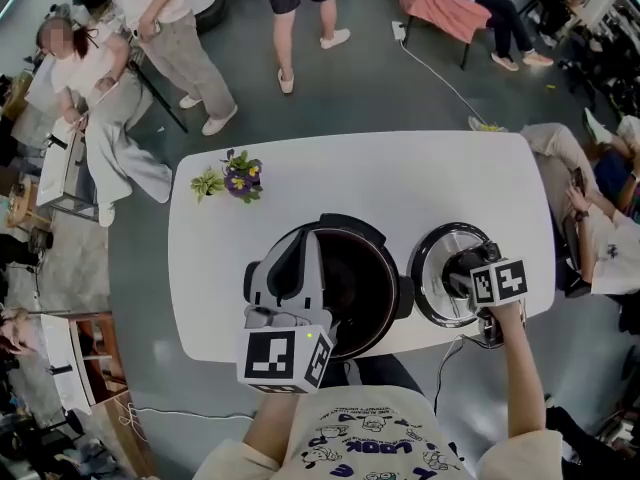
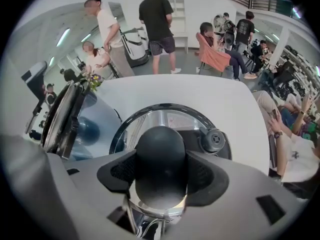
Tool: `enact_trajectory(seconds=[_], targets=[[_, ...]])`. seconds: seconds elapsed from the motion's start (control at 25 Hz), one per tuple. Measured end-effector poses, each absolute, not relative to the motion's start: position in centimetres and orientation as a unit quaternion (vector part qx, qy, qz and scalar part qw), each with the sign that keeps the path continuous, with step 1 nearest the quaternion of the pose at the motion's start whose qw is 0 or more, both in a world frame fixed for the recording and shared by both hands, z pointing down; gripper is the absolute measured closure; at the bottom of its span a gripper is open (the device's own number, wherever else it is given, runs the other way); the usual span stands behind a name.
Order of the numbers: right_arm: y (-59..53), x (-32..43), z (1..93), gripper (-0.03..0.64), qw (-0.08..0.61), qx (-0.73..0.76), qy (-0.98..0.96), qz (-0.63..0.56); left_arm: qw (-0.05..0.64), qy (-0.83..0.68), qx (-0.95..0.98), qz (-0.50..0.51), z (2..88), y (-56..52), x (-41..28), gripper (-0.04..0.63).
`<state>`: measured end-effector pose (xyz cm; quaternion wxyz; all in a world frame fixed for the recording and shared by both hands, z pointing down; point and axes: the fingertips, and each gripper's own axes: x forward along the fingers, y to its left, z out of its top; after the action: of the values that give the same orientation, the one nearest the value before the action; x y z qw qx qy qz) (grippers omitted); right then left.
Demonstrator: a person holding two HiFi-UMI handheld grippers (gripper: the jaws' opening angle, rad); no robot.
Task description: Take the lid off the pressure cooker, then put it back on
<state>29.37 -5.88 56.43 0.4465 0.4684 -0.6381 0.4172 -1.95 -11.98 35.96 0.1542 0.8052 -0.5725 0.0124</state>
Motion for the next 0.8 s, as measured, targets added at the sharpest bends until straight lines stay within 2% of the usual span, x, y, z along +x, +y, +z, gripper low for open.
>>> enact_trajectory(seconds=[0.4,0.8], targets=[[-7.1,29.0,47.7,0.322,0.454,0.435,-0.679,0.38,0.144,-0.569,0.81,0.001,34.3,-11.7,-1.6,0.581],[-8.3,23.8,40.9,0.324,0.464,0.377,-0.73,0.332,0.139,-0.59,0.795,-0.016,32.9,-10.5,-4.0,0.581]])
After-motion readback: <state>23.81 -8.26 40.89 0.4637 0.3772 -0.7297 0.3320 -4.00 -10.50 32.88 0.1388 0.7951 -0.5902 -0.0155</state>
